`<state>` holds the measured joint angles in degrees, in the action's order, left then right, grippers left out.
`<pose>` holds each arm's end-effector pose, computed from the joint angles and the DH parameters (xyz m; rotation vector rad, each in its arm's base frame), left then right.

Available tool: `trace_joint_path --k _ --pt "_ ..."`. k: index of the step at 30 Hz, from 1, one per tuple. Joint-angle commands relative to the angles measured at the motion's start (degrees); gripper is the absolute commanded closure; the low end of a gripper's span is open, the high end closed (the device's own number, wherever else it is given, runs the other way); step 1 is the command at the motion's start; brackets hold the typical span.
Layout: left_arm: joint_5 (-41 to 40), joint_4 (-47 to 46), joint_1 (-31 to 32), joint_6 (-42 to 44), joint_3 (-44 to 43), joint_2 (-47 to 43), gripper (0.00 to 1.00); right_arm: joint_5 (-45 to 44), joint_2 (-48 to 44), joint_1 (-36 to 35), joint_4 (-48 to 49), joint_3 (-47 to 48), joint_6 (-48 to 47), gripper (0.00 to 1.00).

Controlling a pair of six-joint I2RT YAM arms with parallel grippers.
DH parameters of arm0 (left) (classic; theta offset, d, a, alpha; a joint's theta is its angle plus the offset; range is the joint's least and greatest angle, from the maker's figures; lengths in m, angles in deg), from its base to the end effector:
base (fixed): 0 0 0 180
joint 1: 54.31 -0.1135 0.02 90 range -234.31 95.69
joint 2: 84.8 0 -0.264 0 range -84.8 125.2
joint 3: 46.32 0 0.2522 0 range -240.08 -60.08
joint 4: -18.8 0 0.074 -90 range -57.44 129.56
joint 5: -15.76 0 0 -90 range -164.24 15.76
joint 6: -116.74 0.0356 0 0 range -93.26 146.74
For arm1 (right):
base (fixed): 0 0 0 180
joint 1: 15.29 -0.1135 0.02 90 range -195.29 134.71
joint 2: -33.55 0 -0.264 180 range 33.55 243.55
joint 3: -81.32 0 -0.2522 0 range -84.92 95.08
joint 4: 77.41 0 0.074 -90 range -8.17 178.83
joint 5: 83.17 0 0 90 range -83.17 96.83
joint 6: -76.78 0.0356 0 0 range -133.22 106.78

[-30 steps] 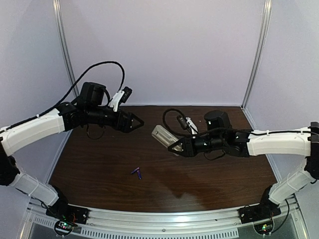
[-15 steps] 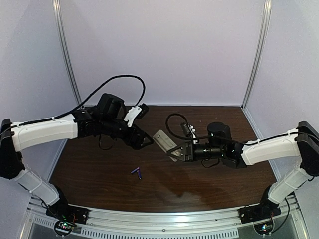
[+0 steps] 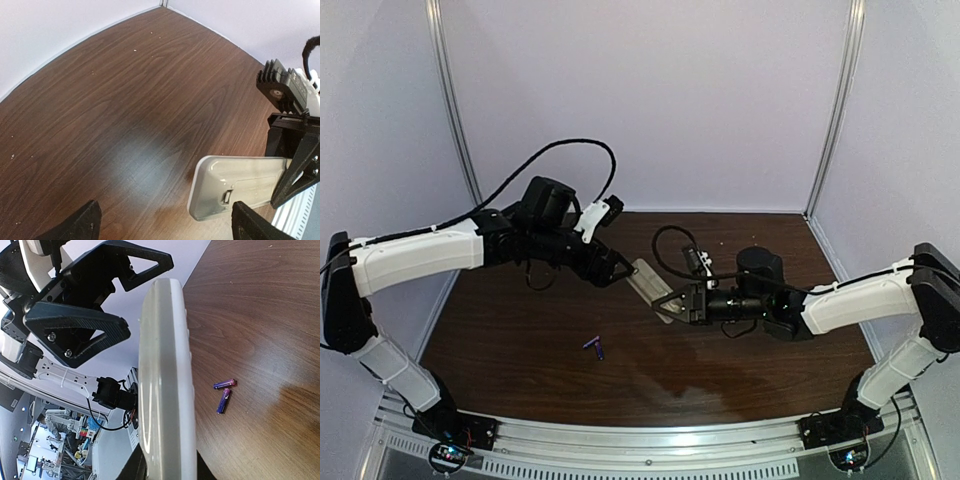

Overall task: Load the batteries into the remote control
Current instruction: Remove the battery cover from the remote control.

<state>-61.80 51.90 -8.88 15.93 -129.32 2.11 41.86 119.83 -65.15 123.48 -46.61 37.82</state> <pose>0.2361 -0.2506 0.2944 0.8070 2.1677 -0.7646 0.1854 0.2515 0.2114 -0.5017 2.1022 1.7001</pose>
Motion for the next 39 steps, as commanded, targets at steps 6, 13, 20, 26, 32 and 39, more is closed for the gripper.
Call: trace_joint_path --k 6,13,20,26,32,39 --pt "-3.27 -0.35 0.10 1.15 -2.34 1.80 0.09 0.87 0.78 -0.67 2.97 -0.16 0.85 1.00" --pt "-4.12 -0.30 0.05 1.17 -2.14 2.17 0.11 1.69 1.16 -1.00 3.64 0.12 1.20 1.00" --pt "-4.76 0.19 0.17 2.21 -2.22 2.68 0.13 2.14 1.00 -1.17 4.31 0.19 1.49 1.00" --pt "-3.89 1.12 1.78 4.25 -2.00 3.45 0.14 2.26 1.12 -1.15 5.34 0.57 2.04 1.00" --pt "1.74 1.03 1.94 3.66 -2.77 4.22 0.15 2.40 1.82 -0.96 5.62 0.72 1.63 1.00" --pt "6.66 -0.25 1.52 2.52 -3.99 4.23 0.15 2.03 1.06 -0.14 4.03 0.03 0.18 1.00"
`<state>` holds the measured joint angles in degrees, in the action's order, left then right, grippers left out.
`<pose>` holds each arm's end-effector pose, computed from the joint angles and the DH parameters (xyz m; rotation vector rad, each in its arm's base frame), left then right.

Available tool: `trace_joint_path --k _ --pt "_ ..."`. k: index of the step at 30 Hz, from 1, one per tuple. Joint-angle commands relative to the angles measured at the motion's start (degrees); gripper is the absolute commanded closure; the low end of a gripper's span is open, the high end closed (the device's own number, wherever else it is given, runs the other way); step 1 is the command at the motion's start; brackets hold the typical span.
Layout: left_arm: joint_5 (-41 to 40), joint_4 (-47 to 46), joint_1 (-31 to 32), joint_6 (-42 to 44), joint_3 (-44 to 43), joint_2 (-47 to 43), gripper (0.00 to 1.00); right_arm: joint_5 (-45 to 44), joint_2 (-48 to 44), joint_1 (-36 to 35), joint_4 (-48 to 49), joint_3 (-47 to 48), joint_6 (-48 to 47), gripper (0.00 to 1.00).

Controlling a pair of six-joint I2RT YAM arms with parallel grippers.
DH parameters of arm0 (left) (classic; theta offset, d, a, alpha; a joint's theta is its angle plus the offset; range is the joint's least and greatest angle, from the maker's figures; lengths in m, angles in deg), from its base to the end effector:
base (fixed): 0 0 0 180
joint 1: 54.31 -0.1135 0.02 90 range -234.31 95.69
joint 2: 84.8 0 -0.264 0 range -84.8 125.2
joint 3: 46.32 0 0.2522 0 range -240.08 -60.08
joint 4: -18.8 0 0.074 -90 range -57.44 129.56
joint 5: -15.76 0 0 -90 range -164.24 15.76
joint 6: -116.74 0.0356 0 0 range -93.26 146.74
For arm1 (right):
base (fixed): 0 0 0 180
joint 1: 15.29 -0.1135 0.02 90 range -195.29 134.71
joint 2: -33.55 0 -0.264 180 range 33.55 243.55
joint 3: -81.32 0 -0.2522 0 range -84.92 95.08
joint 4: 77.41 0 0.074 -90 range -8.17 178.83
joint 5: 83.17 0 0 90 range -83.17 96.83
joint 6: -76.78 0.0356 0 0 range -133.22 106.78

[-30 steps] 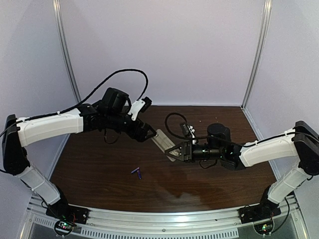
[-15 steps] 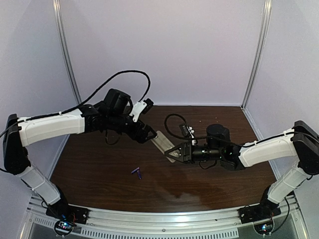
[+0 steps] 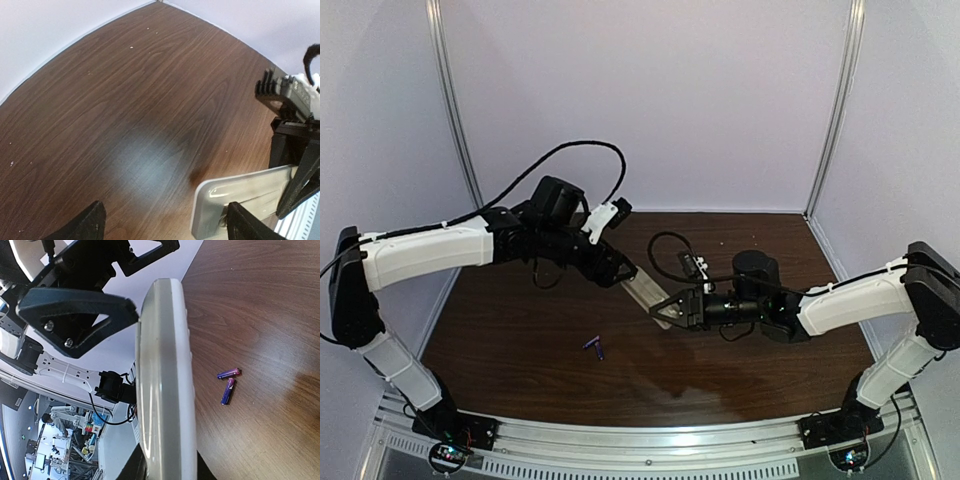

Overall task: Load the batteries into the remote control
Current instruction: Remove the battery cover from the remote control.

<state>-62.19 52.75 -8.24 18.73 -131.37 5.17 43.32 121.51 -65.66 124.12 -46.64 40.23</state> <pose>0.2415 -0.2614 0.2876 0.8732 2.1698 -0.7276 0.1841 0.2555 0.2039 -0.4893 2.1525 1.7407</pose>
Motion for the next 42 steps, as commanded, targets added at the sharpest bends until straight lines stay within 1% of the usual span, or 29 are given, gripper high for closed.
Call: trace_joint_path --k 1,5,9,12,16,19,22,25,30,42 --pt "7.89 -1.30 0.69 -0.45 -2.07 1.17 0.15 0.41 -0.93 0.61 3.00 -0.22 -2.48 1.00" --pt "11.40 -2.53 -0.62 -1.53 -2.19 1.17 0.15 0.07 -1.95 1.42 1.77 -1.04 -3.08 1.00" --pt "12.37 -3.93 -2.08 -3.04 -1.55 0.02 0.15 -0.19 -2.52 1.66 1.16 -1.47 -3.20 1.00" --pt "16.34 -6.18 -3.27 -4.60 -0.11 -1.60 0.15 -1.71 -2.41 2.04 -0.40 -1.70 -2.49 1.00" --pt "22.12 -6.13 -3.26 -4.43 0.04 -2.19 0.18 -2.44 -1.47 2.91 -0.53 -1.92 0.12 1.00" --pt "23.90 -5.83 -3.26 -5.18 0.00 -1.67 0.23 -2.79 -1.20 2.90 -0.35 -1.72 1.14 1.00" --pt "23.35 -4.85 -3.26 -5.67 -0.37 -0.86 0.34 -3.04 -1.26 2.91 -0.52 -1.54 1.40 1.00" --pt "20.22 -4.01 -3.18 -5.57 -0.65 -0.47 0.46 -2.38 -1.22 2.88 0.42 -1.48 2.02 1.00" --pt "13.82 -1.52 -3.17 -4.90 -2.23 0.84 0.56 -1.08 -1.69 2.84 1.07 -1.39 2.20 1.00" --pt "11.75 -0.24 -2.48 -3.78 -2.89 2.95 0.63 0.80 -1.19 1.47 3.29 -0.45 2.17 1.00"
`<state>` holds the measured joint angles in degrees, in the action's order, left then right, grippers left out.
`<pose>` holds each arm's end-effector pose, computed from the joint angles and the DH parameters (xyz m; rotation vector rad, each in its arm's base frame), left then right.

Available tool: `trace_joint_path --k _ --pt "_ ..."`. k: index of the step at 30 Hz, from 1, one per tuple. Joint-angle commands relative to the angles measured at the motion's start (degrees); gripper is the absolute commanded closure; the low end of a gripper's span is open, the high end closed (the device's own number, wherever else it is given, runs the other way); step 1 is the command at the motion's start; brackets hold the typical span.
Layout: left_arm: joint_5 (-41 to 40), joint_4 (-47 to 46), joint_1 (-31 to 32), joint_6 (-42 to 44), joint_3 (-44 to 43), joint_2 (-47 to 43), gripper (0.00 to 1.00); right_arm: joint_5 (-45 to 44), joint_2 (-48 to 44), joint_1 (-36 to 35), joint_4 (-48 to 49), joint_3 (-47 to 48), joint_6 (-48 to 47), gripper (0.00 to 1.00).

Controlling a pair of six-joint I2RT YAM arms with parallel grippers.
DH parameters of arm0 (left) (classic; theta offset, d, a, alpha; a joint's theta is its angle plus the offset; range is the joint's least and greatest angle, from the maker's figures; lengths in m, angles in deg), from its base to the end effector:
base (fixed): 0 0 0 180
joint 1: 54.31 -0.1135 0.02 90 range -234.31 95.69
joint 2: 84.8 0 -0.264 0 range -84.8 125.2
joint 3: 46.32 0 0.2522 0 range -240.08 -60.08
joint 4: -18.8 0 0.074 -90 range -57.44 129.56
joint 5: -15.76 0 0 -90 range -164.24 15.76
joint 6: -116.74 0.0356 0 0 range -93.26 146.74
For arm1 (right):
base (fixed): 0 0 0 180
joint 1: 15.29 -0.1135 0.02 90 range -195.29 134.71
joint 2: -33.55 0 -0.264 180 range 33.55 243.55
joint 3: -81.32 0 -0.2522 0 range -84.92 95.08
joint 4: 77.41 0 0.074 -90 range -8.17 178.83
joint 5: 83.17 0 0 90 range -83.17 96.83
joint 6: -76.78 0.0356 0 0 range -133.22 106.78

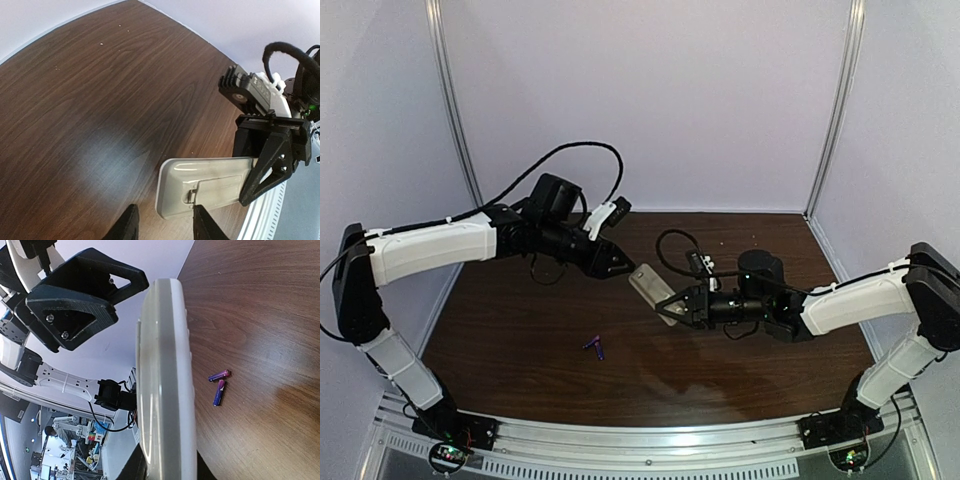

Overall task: Load the batteries into the remote control
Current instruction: Remove the battery cover from the remote control.

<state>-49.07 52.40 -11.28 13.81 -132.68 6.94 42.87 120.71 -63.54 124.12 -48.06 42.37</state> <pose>0.2541 -0.2579 0.2869 0.8567 2.2166 -0.9949 0.1900 0.2443 0.2004 -0.3981 2.1810 1.7306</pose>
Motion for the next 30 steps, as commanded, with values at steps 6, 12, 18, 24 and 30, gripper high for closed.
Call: trace_joint_path --k 6,12,18,24,30 --pt "-1.94 0.36 0.83 1.52 -1.66 1.67 0.65 1.75 -0.56 -1.10 3.69 1.45 -0.09 1.00" --pt "-2.63 0.98 1.26 2.10 -1.93 2.15 0.65 1.89 -0.59 -1.40 3.77 1.72 -0.16 1.00" --pt "-3.65 1.58 1.71 2.29 -2.40 2.49 0.66 1.90 -0.43 -1.84 3.22 2.29 -0.66 1.00" --pt "-5.71 2.71 3.06 3.52 -3.17 3.32 0.66 1.40 -0.25 -1.98 3.21 2.51 -0.45 1.00" --pt "-6.84 3.10 3.16 3.81 -2.90 3.33 0.68 1.50 -0.05 -1.89 4.22 2.43 0.04 1.00"
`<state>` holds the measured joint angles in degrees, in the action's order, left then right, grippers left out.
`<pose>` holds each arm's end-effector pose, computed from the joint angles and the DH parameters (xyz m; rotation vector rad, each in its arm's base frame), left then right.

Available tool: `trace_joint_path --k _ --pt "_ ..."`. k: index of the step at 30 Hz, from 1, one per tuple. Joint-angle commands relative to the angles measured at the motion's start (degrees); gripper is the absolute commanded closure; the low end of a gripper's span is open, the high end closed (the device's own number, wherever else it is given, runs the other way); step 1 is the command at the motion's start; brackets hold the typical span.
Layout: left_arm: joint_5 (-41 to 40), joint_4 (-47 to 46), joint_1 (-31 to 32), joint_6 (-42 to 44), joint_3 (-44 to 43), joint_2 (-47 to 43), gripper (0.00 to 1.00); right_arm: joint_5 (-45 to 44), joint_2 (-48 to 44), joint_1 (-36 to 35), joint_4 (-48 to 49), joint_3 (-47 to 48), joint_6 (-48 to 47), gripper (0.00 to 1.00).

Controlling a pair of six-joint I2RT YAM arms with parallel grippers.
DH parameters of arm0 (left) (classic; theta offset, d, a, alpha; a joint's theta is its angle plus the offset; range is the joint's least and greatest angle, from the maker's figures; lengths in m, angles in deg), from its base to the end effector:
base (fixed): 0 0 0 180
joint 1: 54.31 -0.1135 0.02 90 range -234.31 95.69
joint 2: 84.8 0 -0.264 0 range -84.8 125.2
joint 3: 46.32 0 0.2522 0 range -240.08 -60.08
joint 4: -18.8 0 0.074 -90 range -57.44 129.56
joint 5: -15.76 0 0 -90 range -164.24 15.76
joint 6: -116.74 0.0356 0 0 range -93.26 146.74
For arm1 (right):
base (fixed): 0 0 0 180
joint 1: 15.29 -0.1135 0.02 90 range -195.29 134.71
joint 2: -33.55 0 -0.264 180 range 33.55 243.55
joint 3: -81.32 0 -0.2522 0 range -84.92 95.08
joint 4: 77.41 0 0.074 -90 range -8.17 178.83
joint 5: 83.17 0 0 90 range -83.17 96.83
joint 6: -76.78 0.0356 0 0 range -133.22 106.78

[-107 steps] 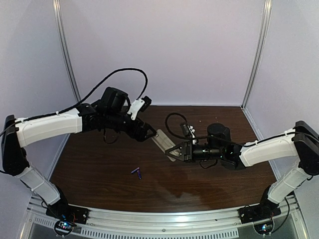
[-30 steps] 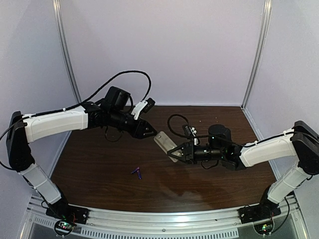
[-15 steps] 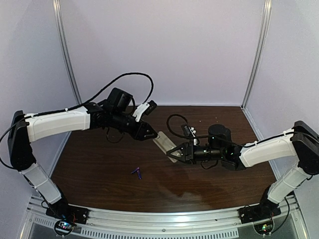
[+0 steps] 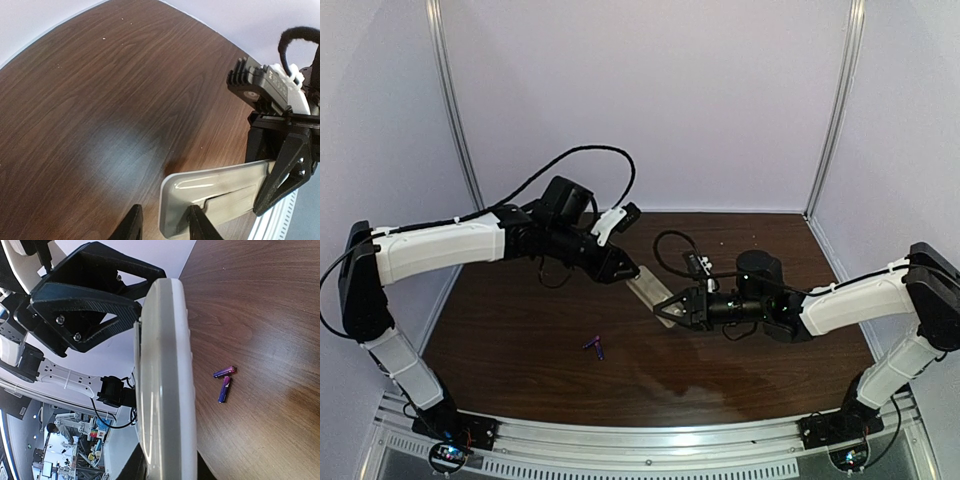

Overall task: Load the batteries into the remote control
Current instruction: Remove the battery cover from the remote control, then pass from the right arm to the left

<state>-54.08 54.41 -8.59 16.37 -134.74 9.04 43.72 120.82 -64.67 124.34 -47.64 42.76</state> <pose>0.2494 -0.2733 0.2826 0.9123 2.2241 -0.8890 0.1857 0.2493 0.2025 -0.4309 2.1791 1.7597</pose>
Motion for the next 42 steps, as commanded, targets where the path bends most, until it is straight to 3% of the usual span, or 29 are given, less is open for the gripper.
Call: trace_joint_path --k 1,13,28,35,42 --pt "-1.15 1.09 0.41 1.23 -0.78 1.33 0.68 0.69 -0.28 -0.79 4.15 1.93 -0.35 1.00" --pt "11.49 0.94 0.41 1.75 -0.95 2.29 0.69 0.97 -1.19 -0.18 2.90 2.01 -4.10 1.00" --pt "18.12 -0.89 -1.59 0.96 -2.19 1.24 0.66 -0.76 -3.45 3.84 -3.31 1.07 -7.38 1.00" --pt "15.13 -5.86 -5.69 -3.91 0.96 0.04 0.49 -3.91 -4.57 7.92 -9.44 1.24 -10.00 1.00" --pt "13.66 -5.39 -6.45 1.50 2.73 -1.29 0.22 1.00 -5.20 9.79 -17.93 4.33 -17.91 1.00"
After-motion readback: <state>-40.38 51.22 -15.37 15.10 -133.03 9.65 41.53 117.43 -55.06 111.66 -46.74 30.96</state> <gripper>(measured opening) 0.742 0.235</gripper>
